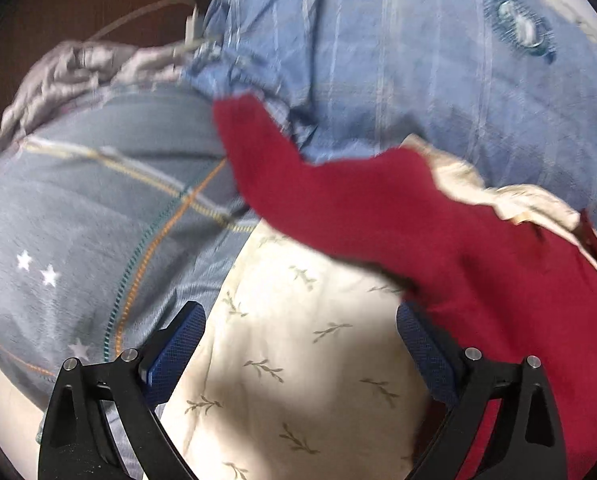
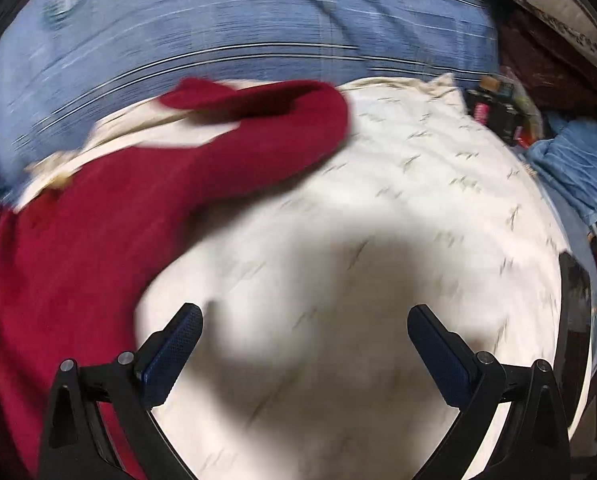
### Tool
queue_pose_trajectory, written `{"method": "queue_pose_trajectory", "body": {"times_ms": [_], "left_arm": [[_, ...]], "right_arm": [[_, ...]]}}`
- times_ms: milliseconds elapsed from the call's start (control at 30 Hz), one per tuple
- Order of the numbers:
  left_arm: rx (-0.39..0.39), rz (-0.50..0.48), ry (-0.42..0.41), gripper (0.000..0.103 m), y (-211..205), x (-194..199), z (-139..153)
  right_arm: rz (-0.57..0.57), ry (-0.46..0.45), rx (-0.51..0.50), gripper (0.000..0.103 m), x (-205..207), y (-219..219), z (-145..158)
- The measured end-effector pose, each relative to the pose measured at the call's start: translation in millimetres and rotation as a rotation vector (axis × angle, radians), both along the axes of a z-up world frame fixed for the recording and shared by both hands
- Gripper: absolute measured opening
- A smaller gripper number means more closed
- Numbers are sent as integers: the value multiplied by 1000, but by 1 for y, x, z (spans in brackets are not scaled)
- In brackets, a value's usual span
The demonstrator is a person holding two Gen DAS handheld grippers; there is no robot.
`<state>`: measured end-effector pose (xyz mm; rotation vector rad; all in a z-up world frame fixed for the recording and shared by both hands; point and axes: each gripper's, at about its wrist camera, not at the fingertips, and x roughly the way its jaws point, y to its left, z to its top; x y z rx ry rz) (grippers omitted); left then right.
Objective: Fold small clothes
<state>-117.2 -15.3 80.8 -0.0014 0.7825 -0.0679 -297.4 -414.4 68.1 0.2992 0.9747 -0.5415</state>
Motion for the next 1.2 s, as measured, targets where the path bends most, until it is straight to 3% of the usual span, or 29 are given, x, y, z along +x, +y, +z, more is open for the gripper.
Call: {"method": "queue_pose_trajectory", "body": {"times_ms": [200, 400, 533, 700, 1200], "left_arm": [[-37, -112, -26, 96, -21, -33, 18], [-25, -223, -49, 96, -37, -58, 28], [-1, -279, -24, 96, -45, -57, 21], [20, -249, -34, 96, -41, -57, 19], [42, -204, -6, 96, -48, -30, -3]], "right_arm": [[114, -166, 54, 103, -23, 61, 48], [226, -225, 115, 103, 1, 117, 66], [249, -192, 67, 103, 34, 147, 59], [262, -204, 26, 103, 65, 169, 51], [249, -184, 40, 103, 96, 185, 21]]}}
